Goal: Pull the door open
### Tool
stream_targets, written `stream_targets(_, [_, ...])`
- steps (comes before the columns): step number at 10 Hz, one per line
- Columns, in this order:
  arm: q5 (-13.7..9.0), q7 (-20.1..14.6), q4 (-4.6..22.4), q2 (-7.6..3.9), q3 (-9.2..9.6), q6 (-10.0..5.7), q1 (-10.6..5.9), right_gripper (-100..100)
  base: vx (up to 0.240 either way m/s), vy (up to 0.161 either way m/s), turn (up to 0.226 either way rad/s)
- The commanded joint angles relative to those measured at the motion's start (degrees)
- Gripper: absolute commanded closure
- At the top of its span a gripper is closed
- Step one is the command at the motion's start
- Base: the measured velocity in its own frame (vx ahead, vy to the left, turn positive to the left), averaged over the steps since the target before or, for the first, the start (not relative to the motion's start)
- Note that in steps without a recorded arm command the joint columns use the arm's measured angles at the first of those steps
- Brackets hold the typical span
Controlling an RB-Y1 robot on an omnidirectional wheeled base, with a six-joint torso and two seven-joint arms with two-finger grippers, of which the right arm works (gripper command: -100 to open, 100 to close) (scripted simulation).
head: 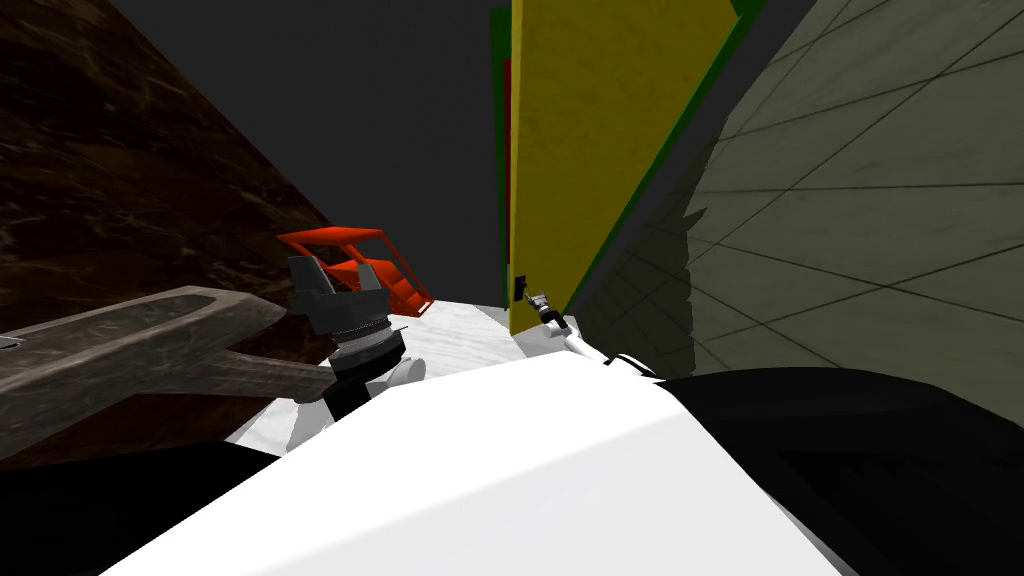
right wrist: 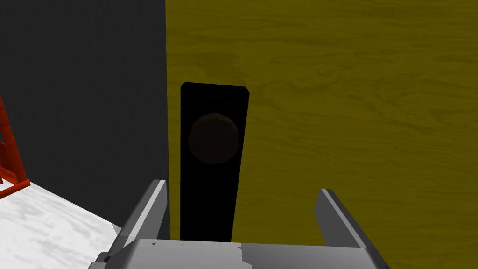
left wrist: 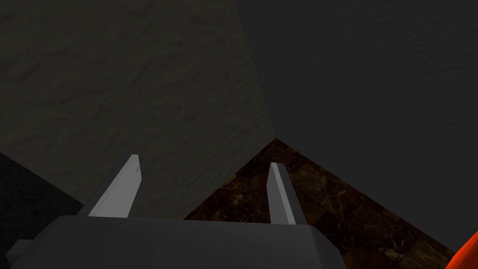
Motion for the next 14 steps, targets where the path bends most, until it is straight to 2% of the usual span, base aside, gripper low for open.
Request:
stream_targets(1, [0.39,-1.71,-2.53,-1.67,2.32,-0.22,1.35,-100,-0.049,-0.031,-0.065])
stream_targets(4, [0.96,-4.09,-5.1,-3.89,5.52,-0.8,2.73,-100,-0.035,-0.029,-0.049])
stream_targets(5, [0.91,-3.73,-4.23,-3.53,5.07,-0.95,2.39,-100,-0.012,-0.012,-0.008])
stream_targets(7, [0.18,-5.93,-1.66,-5.43,3.46,-2.46,2.31,-100,0.131,0.097,0.278])
stream_targets(8, [0.01,-6.38,-1.07,-5.83,3.07,-2.78,2.28,-100,0.201,0.104,0.148])
stream_targets(11, [-0.89,-8.73,2.08,-7.99,0.99,-4.46,2.12,-100,0.198,0.078,0.225])
stream_targets(12, [-0.65,-8.26,1.26,-7.56,1.46,-4.55,2.63,-100,0.086,0.021,0.028])
stream_targets(13, [-0.65,-8.26,1.26,-7.56,1.46,-4.55,2.63,100,-0.007,-0.004,-0.033])
stream_targets(14, [-0.65,-8.26,1.26,-7.56,1.46,-4.55,2.63,100,-0.026,-0.02,-0.014])
